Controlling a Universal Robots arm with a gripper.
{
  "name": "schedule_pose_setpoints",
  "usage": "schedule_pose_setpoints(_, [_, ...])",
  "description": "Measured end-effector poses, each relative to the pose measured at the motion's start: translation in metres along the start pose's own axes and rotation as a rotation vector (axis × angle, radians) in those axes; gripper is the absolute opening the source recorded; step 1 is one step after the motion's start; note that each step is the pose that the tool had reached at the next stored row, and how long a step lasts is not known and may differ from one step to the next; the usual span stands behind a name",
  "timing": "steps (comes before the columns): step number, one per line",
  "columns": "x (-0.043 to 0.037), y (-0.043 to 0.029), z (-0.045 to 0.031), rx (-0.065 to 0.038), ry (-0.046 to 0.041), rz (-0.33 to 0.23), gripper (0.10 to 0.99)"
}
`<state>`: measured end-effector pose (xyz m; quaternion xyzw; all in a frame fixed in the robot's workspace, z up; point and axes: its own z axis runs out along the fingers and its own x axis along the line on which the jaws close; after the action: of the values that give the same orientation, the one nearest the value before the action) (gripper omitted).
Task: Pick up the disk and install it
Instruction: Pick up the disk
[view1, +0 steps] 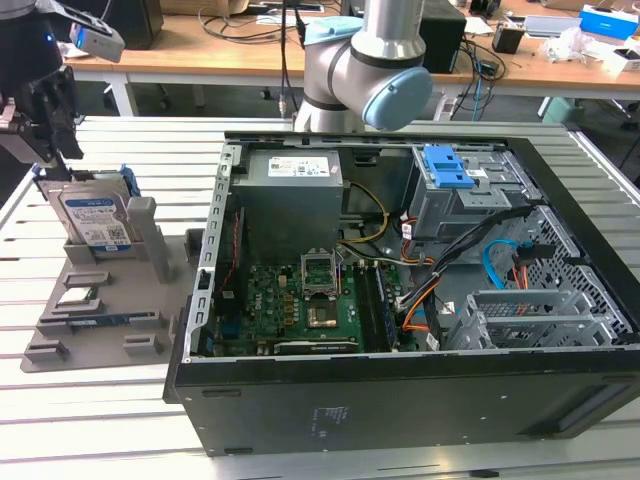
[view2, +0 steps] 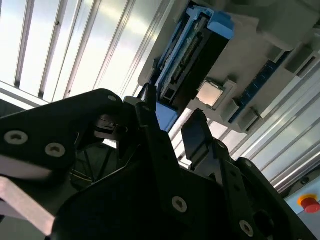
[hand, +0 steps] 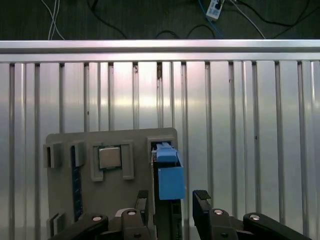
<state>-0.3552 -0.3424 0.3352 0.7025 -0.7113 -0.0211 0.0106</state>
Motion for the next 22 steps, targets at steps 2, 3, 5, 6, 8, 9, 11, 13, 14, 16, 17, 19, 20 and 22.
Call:
schedule_pose_setpoints(2, [-0.0004,-0.0003,0.0051,0.0,0.0008,-0.004,0.482])
schedule_pose_setpoints(3, [-0.0003,-0.0004,0.0068,0.0,0.0019,-0.007,0.482])
schedule_pose_setpoints(5, [-0.0003,-0.0005,0.0117,0.0,0.0039,-0.02,0.482])
schedule_pose_setpoints(6, [-0.0003,-0.0007,0.0156,0.0,0.0053,-0.037,0.482])
schedule_pose_setpoints(8, [-0.0001,-0.0011,0.0239,-0.001,0.0067,-0.054,0.482])
schedule_pose_setpoints(9, [-0.0002,-0.0013,0.0277,-0.001,0.0067,-0.054,0.482])
schedule_pose_setpoints(11, [0.0,-0.0023,0.0356,-0.001,0.0068,-0.054,0.482])
schedule_pose_setpoints(13, [0.0001,-0.003,0.0431,-0.001,0.0068,-0.054,0.482])
schedule_pose_setpoints(14, [0.0001,-0.0032,0.0451,-0.001,0.0071,-0.054,0.482])
schedule_pose_setpoints(16, [0.0002,-0.0032,0.045,-0.001,0.0075,-0.054,0.482])
schedule_pose_setpoints(17, [0.0002,-0.0032,0.0451,-0.001,0.0075,-0.054,0.482])
schedule_pose_setpoints(19, [0.0001,-0.0032,0.0451,-0.001,0.0076,-0.054,0.482])
schedule_pose_setpoints(20, [0.0002,-0.0032,0.0451,-0.001,0.0078,-0.054,0.467])
schedule_pose_setpoints(22, [0.0001,-0.0032,0.0451,-0.001,0.0077,-0.054,0.4])
